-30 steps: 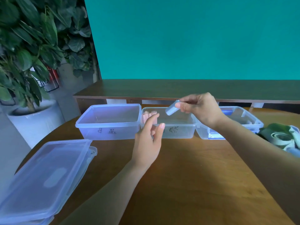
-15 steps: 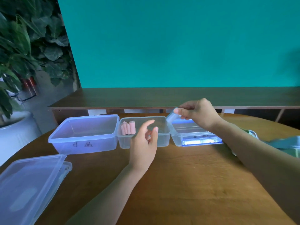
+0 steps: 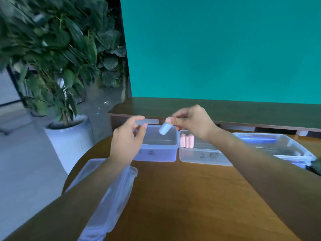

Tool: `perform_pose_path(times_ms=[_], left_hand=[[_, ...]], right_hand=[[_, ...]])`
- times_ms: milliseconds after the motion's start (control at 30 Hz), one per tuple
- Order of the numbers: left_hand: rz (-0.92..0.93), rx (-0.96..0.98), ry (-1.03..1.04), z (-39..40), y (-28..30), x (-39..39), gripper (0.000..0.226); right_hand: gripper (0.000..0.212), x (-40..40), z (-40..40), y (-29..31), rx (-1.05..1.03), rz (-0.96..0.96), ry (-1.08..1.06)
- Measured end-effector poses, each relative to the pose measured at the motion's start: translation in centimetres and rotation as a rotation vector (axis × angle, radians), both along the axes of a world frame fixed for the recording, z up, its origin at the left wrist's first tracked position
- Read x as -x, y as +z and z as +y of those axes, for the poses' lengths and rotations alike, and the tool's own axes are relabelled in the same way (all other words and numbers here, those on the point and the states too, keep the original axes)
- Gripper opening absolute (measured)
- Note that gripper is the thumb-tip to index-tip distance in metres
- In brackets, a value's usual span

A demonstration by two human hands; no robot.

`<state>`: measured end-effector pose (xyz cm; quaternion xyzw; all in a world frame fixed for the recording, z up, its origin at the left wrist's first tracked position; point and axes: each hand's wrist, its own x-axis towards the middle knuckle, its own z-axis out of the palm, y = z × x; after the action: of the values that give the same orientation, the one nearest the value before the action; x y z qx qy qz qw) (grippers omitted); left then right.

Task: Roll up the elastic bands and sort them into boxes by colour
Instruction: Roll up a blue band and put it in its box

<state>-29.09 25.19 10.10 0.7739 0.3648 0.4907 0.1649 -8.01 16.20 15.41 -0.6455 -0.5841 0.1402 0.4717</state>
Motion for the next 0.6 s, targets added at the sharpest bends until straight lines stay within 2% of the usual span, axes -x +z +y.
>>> perform_pose_path(times_ms=[167, 267, 467, 600], left_hand=[[0.154, 0.059, 0.088, 5.7, -1.0, 4.3, 0.018], [0.235, 0.161, 0.072, 7.9, -1.4, 5.3, 0.015], [0.324, 0.275, 0.025, 10.1, -2.2, 5.5, 0.019], [0.295, 0.286, 0.012, 10.7, -2.5, 5.1, 0.017]], right_hand=[[0.024, 4.0, 6.1, -1.4, 0.058, -0.077, 0.031], [0.022, 5.2, 9.5, -2.5, 0.120, -0.147, 0.010], [0.017, 6.1, 14.6, -4.5, 0.234, -0.259, -0.027], [0.021, 6.7, 16.9, -5.4, 0.317, -0.344, -0.062]])
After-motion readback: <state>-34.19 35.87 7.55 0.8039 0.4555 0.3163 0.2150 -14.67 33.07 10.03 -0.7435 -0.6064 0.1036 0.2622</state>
